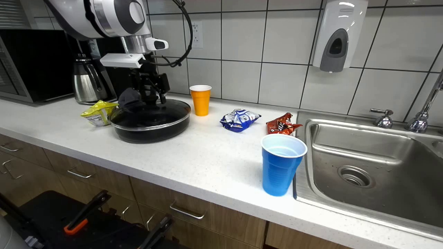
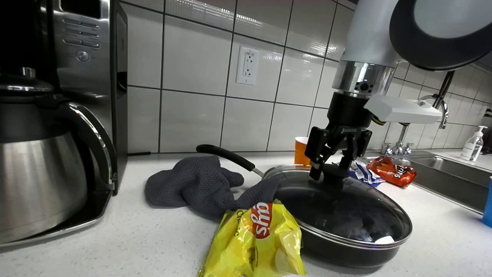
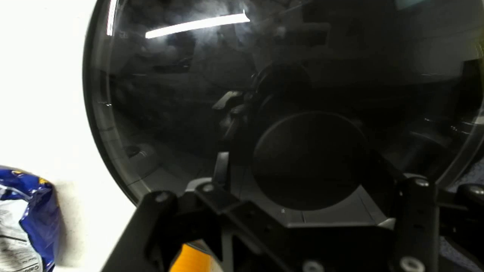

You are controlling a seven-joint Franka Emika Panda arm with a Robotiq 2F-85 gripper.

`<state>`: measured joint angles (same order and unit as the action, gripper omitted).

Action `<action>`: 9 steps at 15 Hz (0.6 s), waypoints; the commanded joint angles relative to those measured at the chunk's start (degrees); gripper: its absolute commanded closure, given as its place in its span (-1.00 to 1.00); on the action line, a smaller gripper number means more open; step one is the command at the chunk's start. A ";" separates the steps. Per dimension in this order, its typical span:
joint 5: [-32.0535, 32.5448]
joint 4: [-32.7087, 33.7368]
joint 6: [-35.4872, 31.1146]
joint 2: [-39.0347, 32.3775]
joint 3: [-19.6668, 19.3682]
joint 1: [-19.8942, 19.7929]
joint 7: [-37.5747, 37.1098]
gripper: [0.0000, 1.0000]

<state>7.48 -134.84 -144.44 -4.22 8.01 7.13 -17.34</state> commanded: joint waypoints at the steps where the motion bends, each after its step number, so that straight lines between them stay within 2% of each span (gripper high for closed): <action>1: -0.87 -0.31 0.32 0.78 -0.42 0.53 0.70 -0.12; 3: -0.90 0.13 0.77 0.48 -0.33 0.72 0.84 0.19; 4: -0.68 0.28 1.11 0.39 -0.33 0.83 0.86 0.24; 9: -0.42 0.23 2.76 2.03 -0.36 0.87 0.53 0.25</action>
<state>7.20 -134.67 -144.34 -4.19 8.02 7.43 -17.34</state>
